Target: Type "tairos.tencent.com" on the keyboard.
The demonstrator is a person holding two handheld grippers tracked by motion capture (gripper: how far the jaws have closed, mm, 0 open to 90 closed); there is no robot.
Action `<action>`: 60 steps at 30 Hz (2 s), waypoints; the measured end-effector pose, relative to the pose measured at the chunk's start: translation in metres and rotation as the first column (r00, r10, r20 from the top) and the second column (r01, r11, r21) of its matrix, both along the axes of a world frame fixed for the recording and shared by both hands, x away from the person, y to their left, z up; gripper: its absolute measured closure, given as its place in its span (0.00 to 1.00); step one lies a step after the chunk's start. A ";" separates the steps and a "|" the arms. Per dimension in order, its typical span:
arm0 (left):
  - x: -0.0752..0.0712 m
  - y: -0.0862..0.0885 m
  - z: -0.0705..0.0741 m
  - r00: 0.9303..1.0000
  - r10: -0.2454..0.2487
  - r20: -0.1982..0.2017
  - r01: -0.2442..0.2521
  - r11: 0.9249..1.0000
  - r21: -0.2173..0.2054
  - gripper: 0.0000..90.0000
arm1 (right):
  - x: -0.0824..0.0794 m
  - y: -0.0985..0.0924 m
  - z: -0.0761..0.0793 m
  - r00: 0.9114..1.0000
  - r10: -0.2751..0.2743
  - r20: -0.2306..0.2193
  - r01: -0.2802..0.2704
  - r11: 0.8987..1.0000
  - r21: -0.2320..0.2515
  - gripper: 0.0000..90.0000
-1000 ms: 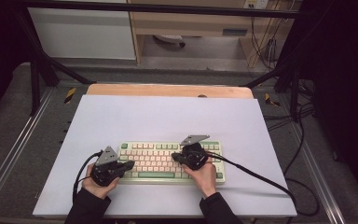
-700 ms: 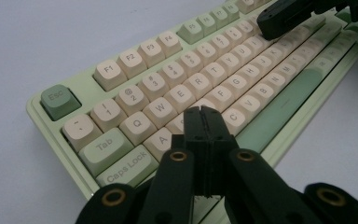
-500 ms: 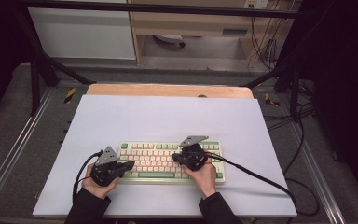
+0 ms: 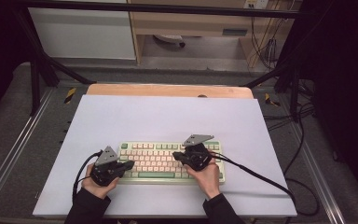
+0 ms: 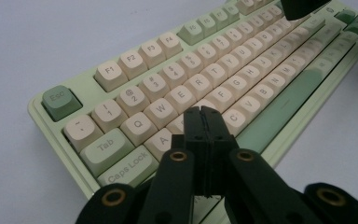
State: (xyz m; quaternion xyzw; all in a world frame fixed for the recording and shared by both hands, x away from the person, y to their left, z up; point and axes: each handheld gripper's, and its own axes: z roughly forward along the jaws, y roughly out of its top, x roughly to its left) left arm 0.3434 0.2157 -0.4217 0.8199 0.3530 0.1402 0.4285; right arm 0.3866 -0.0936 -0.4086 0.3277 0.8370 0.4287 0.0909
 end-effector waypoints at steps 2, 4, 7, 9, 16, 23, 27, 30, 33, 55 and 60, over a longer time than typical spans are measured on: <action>0.000 0.000 0.000 1.000 0.000 -0.001 0.000 1.000 -0.001 1.00 | -0.002 -0.001 0.002 1.000 0.000 -0.002 0.000 1.000 0.003 1.00; 0.000 0.000 0.000 1.000 -0.001 -0.002 0.001 1.000 -0.002 1.00 | -0.003 -0.001 0.004 1.000 0.002 0.000 -0.002 1.000 0.005 1.00; 0.001 0.000 0.000 1.000 0.001 -0.001 -0.001 1.000 -0.004 1.00 | -0.004 -0.001 0.005 1.000 0.008 -0.001 -0.008 1.000 0.013 1.00; 0.001 0.000 0.000 1.000 0.001 -0.002 -0.001 1.000 -0.005 1.00 | -0.006 -0.001 0.006 1.000 0.006 -0.008 -0.006 1.000 0.014 1.00; 0.001 0.000 0.000 1.000 0.002 -0.003 -0.002 1.000 -0.006 1.00 | -0.010 0.003 0.008 1.000 0.031 -0.005 -0.031 0.999 0.017 1.00; 0.001 0.000 0.001 1.000 0.003 0.000 -0.003 1.000 -0.007 1.00 | -0.015 0.010 0.007 0.998 0.056 -0.013 -0.055 0.998 0.014 1.00; 0.001 0.001 0.001 1.000 0.004 0.000 -0.004 1.000 -0.009 1.00 | -0.016 0.013 0.005 0.998 0.065 -0.014 -0.065 0.998 0.016 1.00; 0.001 0.001 0.001 1.000 0.003 0.001 -0.003 1.000 -0.008 1.00 | -0.017 0.016 0.002 0.997 0.072 -0.023 -0.072 0.997 0.008 1.00; 0.001 0.001 0.001 1.000 0.004 0.001 -0.004 1.000 -0.007 1.00 | -0.018 0.018 -0.002 0.997 0.075 -0.025 -0.075 0.997 0.005 1.00; 0.000 0.001 0.001 1.000 0.003 0.002 -0.003 1.000 -0.004 1.00 | -0.017 0.026 -0.020 0.995 0.082 -0.056 -0.083 0.996 -0.025 1.00; 0.000 0.000 0.001 1.000 0.002 0.004 -0.002 1.000 -0.002 1.00 | -0.016 0.027 -0.022 0.995 0.079 -0.059 -0.081 0.996 -0.035 1.00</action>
